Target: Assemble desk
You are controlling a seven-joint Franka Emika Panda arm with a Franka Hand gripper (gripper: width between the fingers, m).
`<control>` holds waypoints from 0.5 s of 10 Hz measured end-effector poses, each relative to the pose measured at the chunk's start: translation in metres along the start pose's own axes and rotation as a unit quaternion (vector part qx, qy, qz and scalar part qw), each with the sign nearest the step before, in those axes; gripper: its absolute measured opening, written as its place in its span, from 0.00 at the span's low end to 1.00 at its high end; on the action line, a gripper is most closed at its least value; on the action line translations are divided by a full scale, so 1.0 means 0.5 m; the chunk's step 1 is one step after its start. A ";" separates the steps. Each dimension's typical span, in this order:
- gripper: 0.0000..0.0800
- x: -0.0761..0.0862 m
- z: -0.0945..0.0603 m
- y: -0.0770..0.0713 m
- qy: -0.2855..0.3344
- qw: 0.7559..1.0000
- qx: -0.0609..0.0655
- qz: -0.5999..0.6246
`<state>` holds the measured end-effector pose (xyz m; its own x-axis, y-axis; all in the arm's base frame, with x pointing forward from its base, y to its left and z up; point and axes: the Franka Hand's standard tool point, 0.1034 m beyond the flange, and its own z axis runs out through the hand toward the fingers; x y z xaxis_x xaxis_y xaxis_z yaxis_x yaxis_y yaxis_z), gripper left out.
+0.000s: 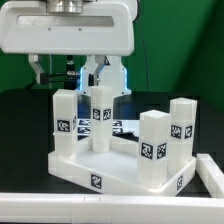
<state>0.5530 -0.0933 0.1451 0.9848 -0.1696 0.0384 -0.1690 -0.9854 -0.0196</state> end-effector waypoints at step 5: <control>0.81 0.006 0.041 0.001 -0.022 1.000 -0.012 -0.005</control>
Offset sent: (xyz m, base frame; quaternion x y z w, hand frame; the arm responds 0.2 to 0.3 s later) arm 0.0102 -0.0024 -0.0141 -0.0126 -0.0097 -0.0109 0.9998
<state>0.5565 -0.0942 0.1246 0.9871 -0.1602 -0.0053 -0.1602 -0.9871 0.0044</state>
